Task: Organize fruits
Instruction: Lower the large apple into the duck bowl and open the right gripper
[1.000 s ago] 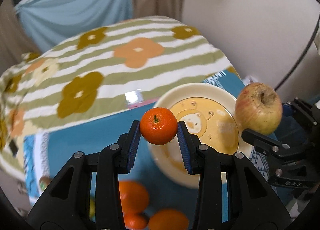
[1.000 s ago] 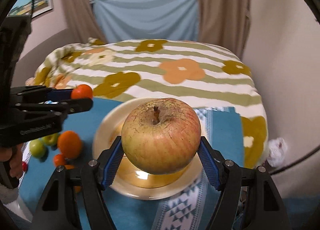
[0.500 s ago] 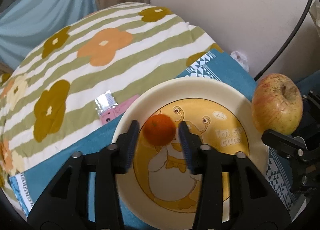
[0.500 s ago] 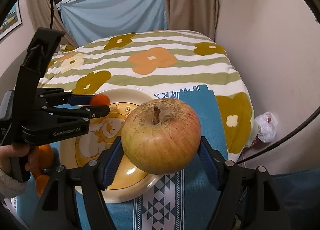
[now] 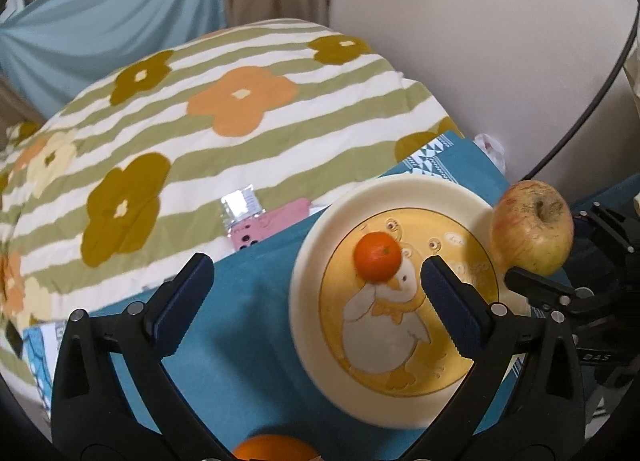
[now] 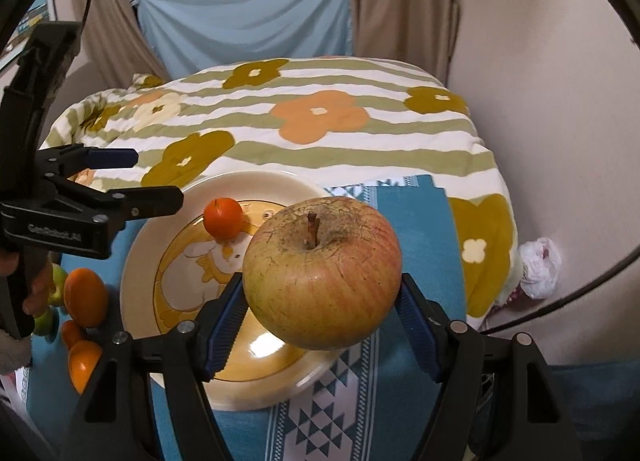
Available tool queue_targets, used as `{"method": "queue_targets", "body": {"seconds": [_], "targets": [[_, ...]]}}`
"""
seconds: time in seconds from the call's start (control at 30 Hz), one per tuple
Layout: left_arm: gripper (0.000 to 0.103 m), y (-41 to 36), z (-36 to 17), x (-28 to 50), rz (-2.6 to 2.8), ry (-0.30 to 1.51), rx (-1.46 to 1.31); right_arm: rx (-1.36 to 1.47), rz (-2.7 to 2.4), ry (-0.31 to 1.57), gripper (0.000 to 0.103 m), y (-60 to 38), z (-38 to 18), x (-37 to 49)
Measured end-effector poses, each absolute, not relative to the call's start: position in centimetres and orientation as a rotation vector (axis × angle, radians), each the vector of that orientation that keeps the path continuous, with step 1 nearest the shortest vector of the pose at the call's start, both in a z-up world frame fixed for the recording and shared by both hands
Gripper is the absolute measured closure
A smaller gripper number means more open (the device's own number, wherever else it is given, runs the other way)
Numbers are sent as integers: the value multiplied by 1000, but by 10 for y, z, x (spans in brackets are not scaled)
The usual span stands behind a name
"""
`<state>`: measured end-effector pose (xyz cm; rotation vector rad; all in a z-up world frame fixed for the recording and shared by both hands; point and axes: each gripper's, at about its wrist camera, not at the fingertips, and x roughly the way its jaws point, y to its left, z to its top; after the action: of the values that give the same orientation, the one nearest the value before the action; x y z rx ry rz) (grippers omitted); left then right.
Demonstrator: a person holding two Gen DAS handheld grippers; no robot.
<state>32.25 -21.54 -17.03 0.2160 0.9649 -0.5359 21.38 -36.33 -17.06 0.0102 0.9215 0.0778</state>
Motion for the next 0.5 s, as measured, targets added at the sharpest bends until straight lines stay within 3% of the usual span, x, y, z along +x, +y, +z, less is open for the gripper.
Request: {"method": "queue_targets", "body": {"seconds": [0.5], "targets": [[0,-159,-167,300,-393,1001,147,-132,185,946,34,-334,-194,254]]}}
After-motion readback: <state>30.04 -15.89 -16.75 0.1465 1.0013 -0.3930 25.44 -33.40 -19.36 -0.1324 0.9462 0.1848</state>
